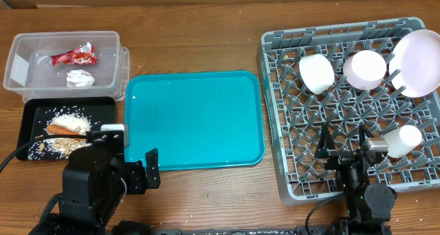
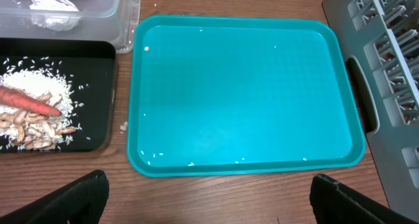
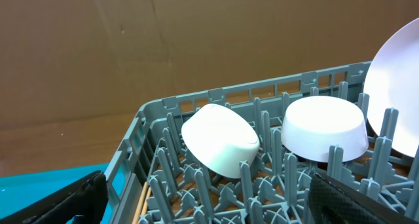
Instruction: Sort waste into correct bins and load items into the dishwasher
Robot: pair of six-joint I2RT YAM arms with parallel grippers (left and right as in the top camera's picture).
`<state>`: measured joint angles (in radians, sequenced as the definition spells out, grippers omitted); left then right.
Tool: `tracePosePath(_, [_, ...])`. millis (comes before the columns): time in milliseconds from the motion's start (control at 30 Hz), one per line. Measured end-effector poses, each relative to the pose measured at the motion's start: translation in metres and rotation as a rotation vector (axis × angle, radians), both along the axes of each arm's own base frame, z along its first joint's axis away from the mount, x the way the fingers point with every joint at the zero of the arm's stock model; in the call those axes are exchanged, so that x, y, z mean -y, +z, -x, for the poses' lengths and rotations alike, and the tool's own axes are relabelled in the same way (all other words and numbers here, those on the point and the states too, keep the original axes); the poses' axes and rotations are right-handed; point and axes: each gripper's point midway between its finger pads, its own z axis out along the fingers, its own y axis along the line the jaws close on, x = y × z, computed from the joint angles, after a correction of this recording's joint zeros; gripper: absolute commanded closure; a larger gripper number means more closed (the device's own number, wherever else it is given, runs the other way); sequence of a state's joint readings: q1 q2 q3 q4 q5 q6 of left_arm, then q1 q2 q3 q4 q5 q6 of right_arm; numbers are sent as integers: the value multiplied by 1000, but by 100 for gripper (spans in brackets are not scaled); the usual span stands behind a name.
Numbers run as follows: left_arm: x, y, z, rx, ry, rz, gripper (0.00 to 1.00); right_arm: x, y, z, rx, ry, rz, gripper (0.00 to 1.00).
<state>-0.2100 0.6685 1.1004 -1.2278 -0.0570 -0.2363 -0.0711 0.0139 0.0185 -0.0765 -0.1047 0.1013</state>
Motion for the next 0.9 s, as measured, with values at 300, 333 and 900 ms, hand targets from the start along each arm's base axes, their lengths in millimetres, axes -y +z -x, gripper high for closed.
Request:
tracePosePath(300, [0,0,0,0,0,0,0,0,0,0,-1,0,0,0])
tracePosePath(333, [0,0,0,0,0,0,0,0,0,0,-1,0,0,0])
tracePosePath(900, [-20,-57,-33,334,119,46,0,0,-1,0,-3,0,0,0])
